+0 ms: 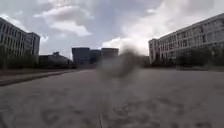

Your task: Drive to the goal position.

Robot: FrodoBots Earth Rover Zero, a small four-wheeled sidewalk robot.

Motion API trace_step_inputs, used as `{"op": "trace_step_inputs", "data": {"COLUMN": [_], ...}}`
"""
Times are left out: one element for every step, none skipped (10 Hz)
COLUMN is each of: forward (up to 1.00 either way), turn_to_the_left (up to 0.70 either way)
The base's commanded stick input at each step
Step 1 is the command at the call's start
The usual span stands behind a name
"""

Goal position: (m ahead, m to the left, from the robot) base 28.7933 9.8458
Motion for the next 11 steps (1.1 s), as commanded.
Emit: {"op": "trace_step_inputs", "data": {"forward": [1.0,1.0,1.0,1.0,1.0,1.0,1.0,1.0,1.0,1.0,1.0], "turn_to_the_left": [0.0,0.0,0.18,0.38,0.4,0.07,0.0,0.0,0.0,0.0,0.0]}}
